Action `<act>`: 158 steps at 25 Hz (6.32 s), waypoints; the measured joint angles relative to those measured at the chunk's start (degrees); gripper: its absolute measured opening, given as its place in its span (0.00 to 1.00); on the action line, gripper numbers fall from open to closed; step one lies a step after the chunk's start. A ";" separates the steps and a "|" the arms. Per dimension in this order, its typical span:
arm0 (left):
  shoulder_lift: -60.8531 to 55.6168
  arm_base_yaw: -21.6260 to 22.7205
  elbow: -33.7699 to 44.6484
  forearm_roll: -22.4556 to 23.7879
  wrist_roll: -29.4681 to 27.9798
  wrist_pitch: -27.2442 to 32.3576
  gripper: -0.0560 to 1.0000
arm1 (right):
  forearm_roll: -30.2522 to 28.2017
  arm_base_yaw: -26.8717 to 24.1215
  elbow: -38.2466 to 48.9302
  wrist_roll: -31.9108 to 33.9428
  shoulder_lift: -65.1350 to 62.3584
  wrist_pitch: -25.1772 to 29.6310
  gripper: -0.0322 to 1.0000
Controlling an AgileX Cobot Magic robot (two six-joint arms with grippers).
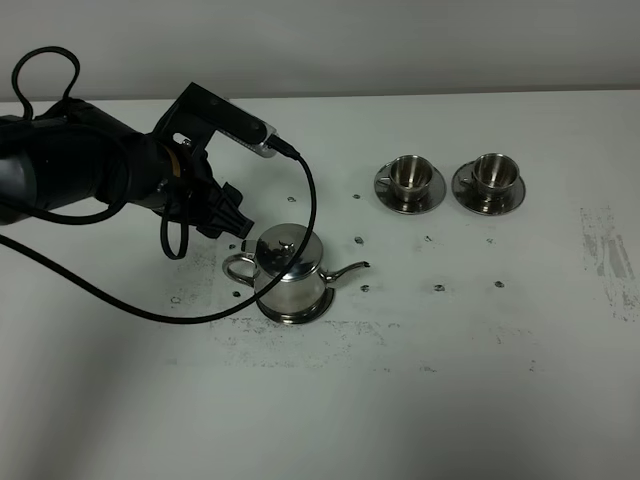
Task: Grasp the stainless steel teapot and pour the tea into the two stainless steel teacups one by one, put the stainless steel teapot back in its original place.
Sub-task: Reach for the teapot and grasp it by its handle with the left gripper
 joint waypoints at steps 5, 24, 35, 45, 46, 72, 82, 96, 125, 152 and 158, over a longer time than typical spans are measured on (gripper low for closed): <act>0.00 -0.86 0.00 -0.62 0.13 1.10 0.60 | 0.00 0.00 0.00 0.00 0.00 0.00 0.25; 0.00 -1.00 0.00 -7.50 5.59 5.87 0.58 | 0.00 0.00 0.00 0.00 0.00 0.00 0.25; -0.14 -1.00 0.00 -7.94 5.90 -0.61 0.58 | 0.00 0.00 0.00 0.00 0.00 0.00 0.25; 1.10 -1.53 0.07 -9.14 5.97 -1.82 0.58 | 0.00 0.00 0.00 0.00 0.00 0.00 0.25; 1.10 -1.53 0.11 -9.20 5.97 -1.75 0.58 | 0.00 0.00 0.00 0.00 0.00 0.00 0.25; -2.05 -2.16 0.11 -9.37 5.97 3.59 0.58 | 0.00 0.00 0.00 0.00 0.00 0.00 0.25; -1.00 -2.16 0.11 -9.25 7.17 2.77 0.58 | 0.00 0.00 0.00 0.00 0.00 0.00 0.25; -0.05 -3.46 0.11 -9.25 7.49 3.46 0.58 | 0.00 0.00 0.00 0.00 -0.04 0.00 0.25; -0.05 -5.01 0.11 -10.57 8.81 15.53 0.58 | 0.00 0.00 0.00 0.00 -0.04 0.00 0.25; -6.92 -8.05 0.11 -20.07 17.19 27.34 0.54 | 0.00 0.00 0.00 0.00 -0.04 0.00 0.25; -6.92 -9.61 0.11 -22.51 16.18 27.35 0.53 | 0.00 0.00 0.00 0.00 -0.04 0.00 0.25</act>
